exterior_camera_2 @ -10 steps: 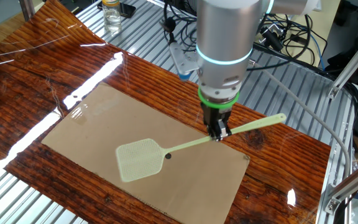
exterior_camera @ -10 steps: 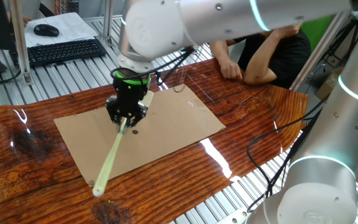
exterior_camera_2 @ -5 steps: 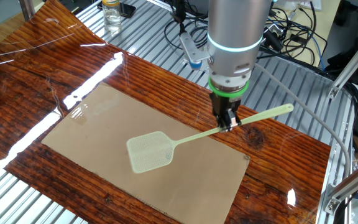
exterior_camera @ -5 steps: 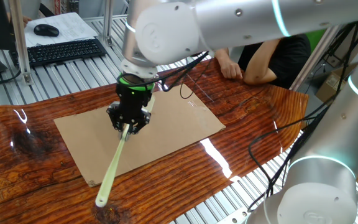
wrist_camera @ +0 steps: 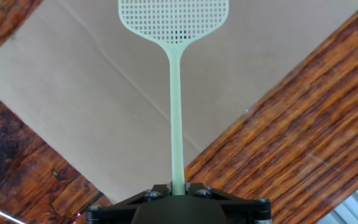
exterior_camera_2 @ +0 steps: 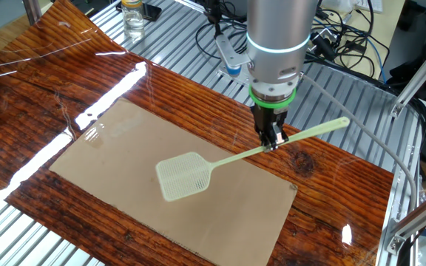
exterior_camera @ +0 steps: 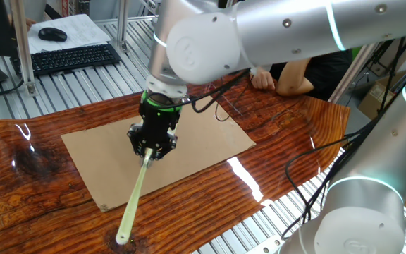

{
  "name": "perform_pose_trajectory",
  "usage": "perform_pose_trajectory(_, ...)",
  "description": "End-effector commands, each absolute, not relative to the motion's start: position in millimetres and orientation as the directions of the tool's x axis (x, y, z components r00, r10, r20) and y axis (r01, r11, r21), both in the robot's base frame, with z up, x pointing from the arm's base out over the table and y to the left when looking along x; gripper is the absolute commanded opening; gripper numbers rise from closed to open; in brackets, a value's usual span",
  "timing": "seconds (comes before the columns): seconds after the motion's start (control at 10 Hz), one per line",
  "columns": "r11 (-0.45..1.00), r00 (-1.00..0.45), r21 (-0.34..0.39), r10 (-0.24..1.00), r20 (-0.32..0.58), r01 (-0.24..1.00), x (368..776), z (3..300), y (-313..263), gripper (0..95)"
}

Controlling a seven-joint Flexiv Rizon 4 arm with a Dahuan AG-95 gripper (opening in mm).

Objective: Swat with a flyswatter

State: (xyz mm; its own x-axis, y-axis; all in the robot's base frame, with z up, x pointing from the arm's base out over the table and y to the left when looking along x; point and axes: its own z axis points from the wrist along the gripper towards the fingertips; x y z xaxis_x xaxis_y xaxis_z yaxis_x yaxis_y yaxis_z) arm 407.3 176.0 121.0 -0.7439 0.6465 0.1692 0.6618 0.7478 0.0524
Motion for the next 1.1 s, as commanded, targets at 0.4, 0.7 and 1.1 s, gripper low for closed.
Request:
perform_pose_trajectory(0.4, 0.74, -0.729, 0.032, 0.652, 0.208, 0.672, 407, 114, 178, 0.0)
perform_pose_trajectory(0.7, 0.741, -0.717, 0.002, 0.649, 0.255, 0.672, 408, 109, 180, 0.0)
perform_pose_trajectory(1.1, 0.739, -0.692, -0.04, 0.648, 0.318, 0.673, 410, 104, 182, 0.0)
